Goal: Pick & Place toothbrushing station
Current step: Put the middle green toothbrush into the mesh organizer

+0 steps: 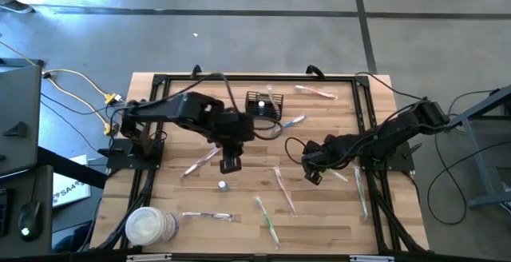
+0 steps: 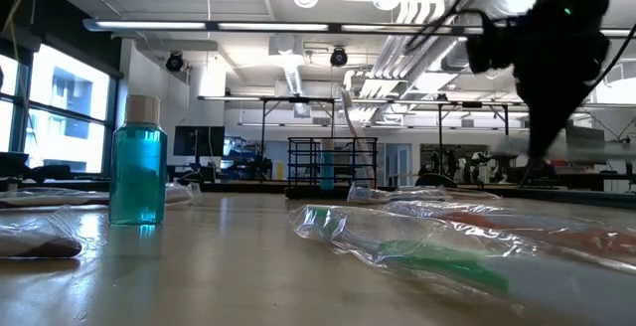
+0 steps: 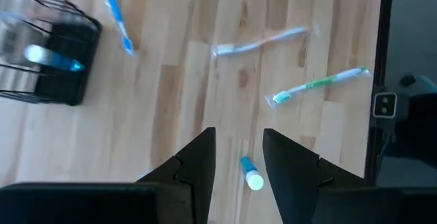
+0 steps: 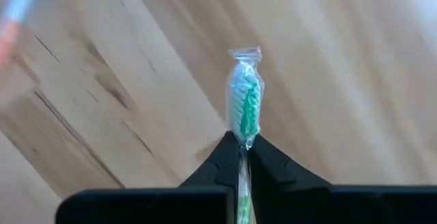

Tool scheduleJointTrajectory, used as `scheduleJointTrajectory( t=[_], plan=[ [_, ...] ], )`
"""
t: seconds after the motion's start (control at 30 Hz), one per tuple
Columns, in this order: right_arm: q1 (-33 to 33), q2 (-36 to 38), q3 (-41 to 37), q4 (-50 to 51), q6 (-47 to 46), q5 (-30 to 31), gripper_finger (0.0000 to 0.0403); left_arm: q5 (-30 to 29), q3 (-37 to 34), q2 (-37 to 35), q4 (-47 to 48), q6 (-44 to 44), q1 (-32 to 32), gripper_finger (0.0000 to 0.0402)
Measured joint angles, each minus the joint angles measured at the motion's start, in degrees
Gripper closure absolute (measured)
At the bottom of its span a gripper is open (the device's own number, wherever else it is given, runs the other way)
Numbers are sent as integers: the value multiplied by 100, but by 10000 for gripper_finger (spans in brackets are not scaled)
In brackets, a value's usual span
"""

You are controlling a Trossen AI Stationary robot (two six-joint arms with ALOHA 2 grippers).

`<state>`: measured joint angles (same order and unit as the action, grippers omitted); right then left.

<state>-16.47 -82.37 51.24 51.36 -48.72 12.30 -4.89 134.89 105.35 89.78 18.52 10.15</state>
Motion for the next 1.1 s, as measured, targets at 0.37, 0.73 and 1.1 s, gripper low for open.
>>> scheduleJointTrajectory(
  t=[0.37, 0.73, 1.1],
  plan=[
    [0, 159, 1998, 1299, 845, 1742, 398, -913, 4, -882, -1237, -289, -4, 279],
    [-584, 1295, 2920, -691, 2226, 2525, 398, -291, 8, -958, -2448, -1212, -2, 279],
    [-879, 1420, 2919, -3873, 4702, 2259, 398, -106, 7, -797, -3505, -1746, -2, 279]
  ],
)
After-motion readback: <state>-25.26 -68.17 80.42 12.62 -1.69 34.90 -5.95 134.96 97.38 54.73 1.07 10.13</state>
